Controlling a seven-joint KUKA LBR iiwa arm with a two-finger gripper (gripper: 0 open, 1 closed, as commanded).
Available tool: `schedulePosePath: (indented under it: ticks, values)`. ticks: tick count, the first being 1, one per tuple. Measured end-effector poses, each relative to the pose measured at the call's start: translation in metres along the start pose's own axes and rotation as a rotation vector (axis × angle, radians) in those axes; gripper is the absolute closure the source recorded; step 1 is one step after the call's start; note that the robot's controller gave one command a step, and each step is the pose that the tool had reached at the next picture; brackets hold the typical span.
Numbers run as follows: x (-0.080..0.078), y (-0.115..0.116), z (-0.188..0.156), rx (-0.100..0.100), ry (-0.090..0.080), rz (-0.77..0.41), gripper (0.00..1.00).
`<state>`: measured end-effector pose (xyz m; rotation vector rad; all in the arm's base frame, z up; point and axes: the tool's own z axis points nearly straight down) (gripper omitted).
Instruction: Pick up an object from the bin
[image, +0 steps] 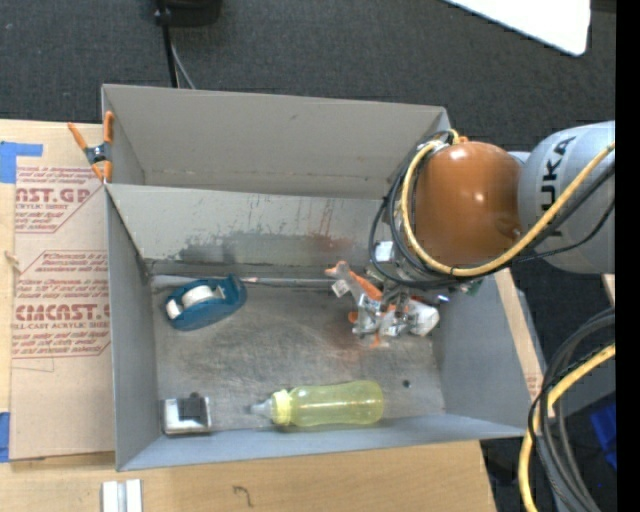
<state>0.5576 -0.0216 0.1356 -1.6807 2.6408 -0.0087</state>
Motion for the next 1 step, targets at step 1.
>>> schedulePosePath:
  ticks: [1]
  values:
    - [-0.0028, 0.0025, 0.0519, -0.009, 0.003, 0.013, 1.00]
